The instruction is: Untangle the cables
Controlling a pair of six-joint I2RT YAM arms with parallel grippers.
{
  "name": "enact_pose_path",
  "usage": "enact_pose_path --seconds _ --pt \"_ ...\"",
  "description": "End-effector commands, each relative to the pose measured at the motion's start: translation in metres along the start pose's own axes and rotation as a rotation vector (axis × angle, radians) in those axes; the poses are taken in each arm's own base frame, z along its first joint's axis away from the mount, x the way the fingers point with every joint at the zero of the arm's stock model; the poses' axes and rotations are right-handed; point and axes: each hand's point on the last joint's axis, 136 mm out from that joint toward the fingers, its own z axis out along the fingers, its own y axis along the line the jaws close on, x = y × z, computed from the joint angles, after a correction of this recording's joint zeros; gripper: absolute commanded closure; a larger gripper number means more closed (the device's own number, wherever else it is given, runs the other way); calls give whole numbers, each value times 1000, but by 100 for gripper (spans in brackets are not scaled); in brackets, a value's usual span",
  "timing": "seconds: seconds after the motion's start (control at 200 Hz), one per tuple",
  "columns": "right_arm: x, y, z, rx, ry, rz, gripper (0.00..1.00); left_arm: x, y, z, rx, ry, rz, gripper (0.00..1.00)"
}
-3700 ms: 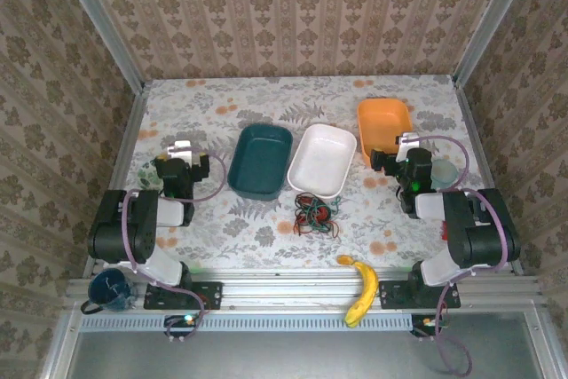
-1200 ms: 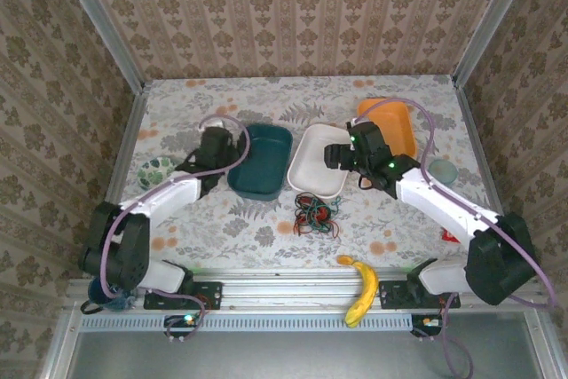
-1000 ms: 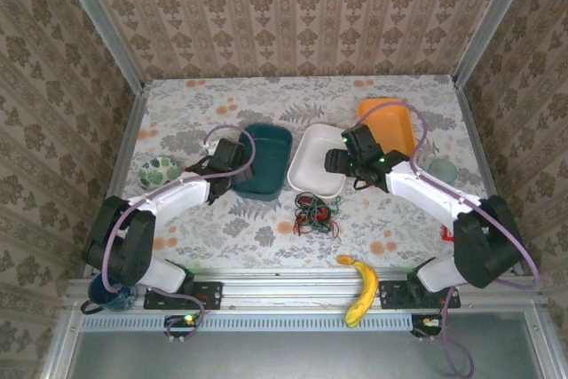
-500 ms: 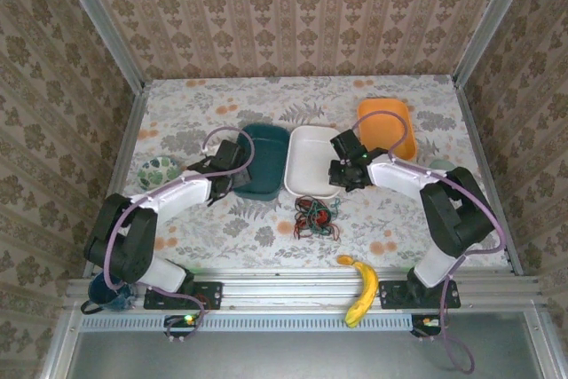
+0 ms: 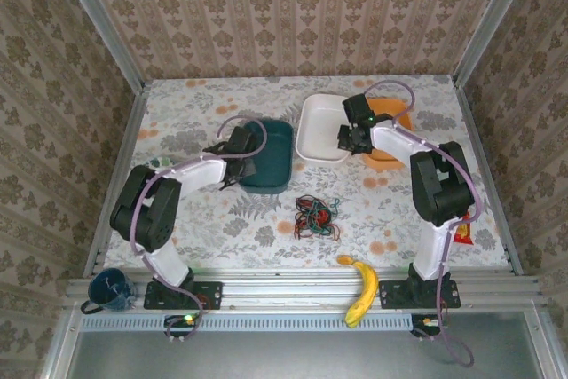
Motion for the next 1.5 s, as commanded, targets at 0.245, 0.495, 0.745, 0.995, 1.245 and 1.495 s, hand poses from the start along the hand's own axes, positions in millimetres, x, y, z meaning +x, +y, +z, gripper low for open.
enact_pose_path --seconds 0.245,0.495,0.745,0.995,1.245,1.495 --pt "0 22 -76 -37 -151 -122 47 -52 -42 33 57 -7 18 100" --pt "92 83 -116 -357 -72 -419 46 -103 -70 29 99 -95 124 65" --pt "172 105 -141 -537 81 -685 45 -96 -78 -35 259 -178 255 11" --pt "187 88 -131 -477 127 -732 43 4 -79 -83 543 -74 405 7" --pt "184 86 -135 -478 84 -743 42 83 -87 -106 763 80 510 5" --pt "184 102 -118 -501 104 -701 43 116 -100 -112 826 153 612 0"
